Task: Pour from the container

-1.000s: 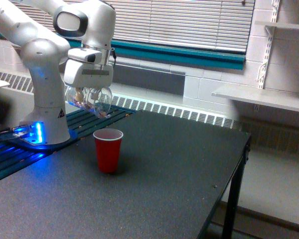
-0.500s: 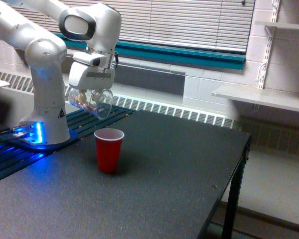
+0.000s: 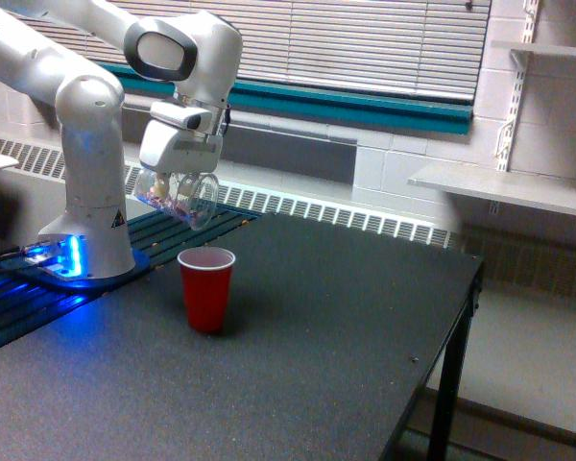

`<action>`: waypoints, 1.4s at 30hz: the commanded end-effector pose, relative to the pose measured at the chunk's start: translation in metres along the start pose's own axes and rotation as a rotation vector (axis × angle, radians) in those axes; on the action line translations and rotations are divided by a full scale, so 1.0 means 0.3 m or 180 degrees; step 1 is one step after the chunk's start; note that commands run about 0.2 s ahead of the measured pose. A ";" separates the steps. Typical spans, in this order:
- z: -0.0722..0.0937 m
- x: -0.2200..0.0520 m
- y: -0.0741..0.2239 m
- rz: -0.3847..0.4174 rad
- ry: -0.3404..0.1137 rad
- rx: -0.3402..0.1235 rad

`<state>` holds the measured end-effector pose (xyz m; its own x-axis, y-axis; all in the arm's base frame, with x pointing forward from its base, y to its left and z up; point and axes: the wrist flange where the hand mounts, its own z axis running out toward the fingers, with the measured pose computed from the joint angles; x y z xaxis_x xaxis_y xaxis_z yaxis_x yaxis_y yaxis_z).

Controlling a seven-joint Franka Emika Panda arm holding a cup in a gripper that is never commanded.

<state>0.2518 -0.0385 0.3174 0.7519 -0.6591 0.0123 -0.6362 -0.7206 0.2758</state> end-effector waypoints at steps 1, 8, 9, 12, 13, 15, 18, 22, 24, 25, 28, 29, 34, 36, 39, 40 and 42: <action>0.031 -0.039 0.005 0.0020 0.0003 -0.0141; 0.028 -0.033 0.030 0.0076 0.0018 -0.0190; 0.028 -0.033 0.034 0.0082 0.0020 -0.0198; 0.028 -0.032 0.039 0.0096 0.0033 -0.0224; 0.028 -0.032 0.039 0.0094 0.0034 -0.0220; 0.028 -0.033 0.036 0.0083 0.0037 -0.0210; 0.031 -0.036 0.030 0.0040 0.0030 -0.0198; 0.035 -0.038 0.021 0.0019 0.0028 -0.0188; 0.036 -0.039 0.018 0.0014 0.0033 -0.0185; 0.036 -0.040 0.016 0.0010 0.0034 -0.0182; 0.038 -0.041 0.012 0.0009 0.0036 -0.0173; 0.038 -0.042 0.010 0.0009 0.0038 -0.0170; 0.037 -0.042 0.006 0.0010 0.0047 -0.0151; 0.037 -0.043 0.005 0.0018 0.0052 -0.0142; 0.037 -0.042 0.004 0.0034 0.0048 -0.0128; 0.037 -0.043 0.003 0.0038 0.0051 -0.0127; 0.040 -0.043 0.002 0.0011 0.0036 -0.0126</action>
